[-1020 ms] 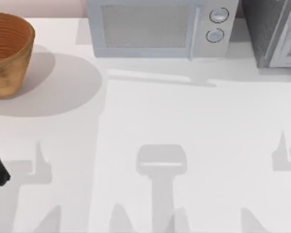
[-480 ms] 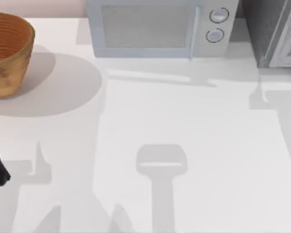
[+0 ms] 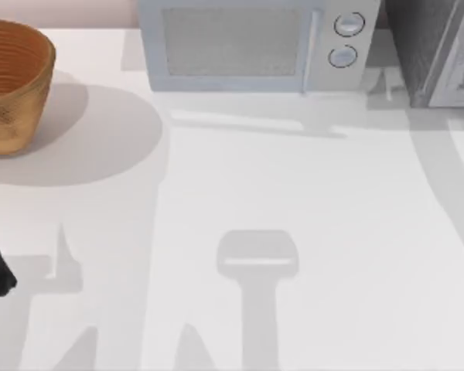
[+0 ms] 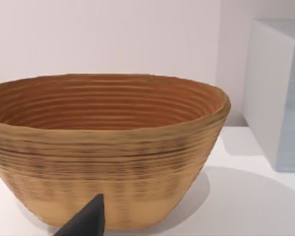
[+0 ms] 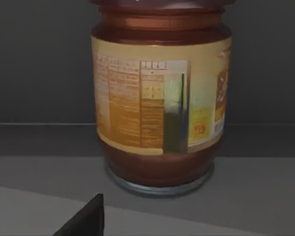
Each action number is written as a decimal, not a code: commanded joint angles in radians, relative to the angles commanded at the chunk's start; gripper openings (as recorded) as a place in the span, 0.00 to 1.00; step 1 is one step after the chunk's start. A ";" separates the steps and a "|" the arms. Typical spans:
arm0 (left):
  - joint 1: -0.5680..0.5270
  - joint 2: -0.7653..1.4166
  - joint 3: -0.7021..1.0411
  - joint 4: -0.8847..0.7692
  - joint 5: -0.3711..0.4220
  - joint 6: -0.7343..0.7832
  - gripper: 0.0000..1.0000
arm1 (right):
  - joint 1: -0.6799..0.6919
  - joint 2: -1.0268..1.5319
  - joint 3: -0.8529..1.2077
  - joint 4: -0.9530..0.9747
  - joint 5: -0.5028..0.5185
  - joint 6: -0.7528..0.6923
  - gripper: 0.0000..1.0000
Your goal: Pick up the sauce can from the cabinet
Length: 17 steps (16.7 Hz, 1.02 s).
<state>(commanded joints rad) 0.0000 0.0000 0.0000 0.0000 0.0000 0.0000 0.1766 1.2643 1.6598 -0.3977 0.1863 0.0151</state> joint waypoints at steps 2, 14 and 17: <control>0.000 0.000 0.000 0.000 0.000 0.000 1.00 | 0.006 0.048 0.062 -0.015 0.008 0.000 1.00; 0.000 0.000 0.000 0.000 0.000 0.000 1.00 | 0.023 0.192 0.182 0.020 0.032 0.001 1.00; 0.000 0.000 0.000 0.000 0.000 0.000 1.00 | 0.033 0.273 0.238 0.043 0.048 -0.001 1.00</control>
<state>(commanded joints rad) 0.0000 0.0000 0.0000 0.0000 0.0000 0.0000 0.2098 1.5377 1.8981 -0.3551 0.2343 0.0146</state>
